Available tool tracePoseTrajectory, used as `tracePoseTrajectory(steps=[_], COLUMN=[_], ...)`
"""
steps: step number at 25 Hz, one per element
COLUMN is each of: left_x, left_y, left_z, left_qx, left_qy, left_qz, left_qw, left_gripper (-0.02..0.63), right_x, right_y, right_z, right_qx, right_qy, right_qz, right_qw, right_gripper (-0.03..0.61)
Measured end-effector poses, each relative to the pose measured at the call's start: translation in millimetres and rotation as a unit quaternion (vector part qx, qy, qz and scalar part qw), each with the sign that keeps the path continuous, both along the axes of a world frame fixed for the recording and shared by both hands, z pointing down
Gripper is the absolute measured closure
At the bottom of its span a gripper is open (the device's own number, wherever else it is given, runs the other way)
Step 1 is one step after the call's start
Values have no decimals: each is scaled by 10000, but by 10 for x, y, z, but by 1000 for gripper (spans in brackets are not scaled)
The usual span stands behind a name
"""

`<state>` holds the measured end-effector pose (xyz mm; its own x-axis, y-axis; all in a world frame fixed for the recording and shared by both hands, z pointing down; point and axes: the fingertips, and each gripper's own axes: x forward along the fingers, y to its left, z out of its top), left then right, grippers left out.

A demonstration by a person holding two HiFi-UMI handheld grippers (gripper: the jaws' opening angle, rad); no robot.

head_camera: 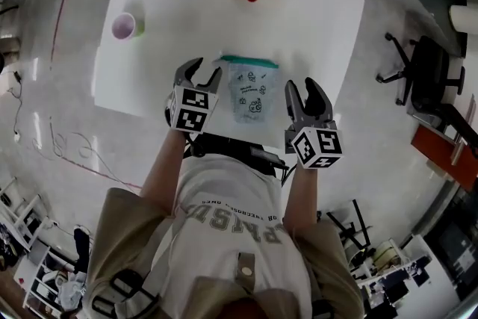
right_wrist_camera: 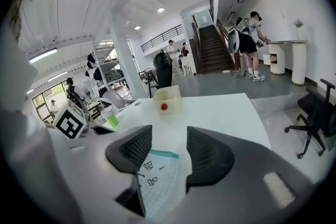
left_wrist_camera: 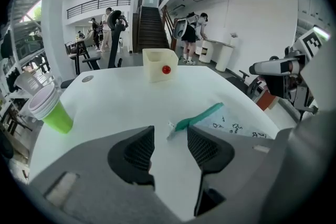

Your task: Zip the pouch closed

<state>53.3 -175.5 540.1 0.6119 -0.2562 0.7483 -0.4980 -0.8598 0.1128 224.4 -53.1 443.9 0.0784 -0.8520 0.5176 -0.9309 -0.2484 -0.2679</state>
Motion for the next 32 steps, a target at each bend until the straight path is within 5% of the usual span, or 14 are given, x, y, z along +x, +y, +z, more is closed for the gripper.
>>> tracePoseTrajectory(steps=[10,13,20,27,32], left_x=[84,62,91,101,112], left_y=[-7,-26,32,41,41], left_z=[393,426,469,444,392], left_qx=[-215,-107,39,212,316], left_qy=[-441,-492,-583,-554,-419], left_qz=[-38,-31,117,292,547], left_qw=[9988,9987,9982,9978,9971], left_gripper=[411,494,545,578,586], right_x=[99,86,63,-118,-392], right_y=[-166,-280,-609,-898,-1024], right_z=[295,360,378,315,332], right_qx=[-314,-307,-294,-308,-433], right_qy=[-112,-146,346,990,1793], right_qz=[-831,-1149,-2315,-3923,-5289], right_qw=[9960,9928,9718,9140,8284], right_gripper=[377,377,377,379,379])
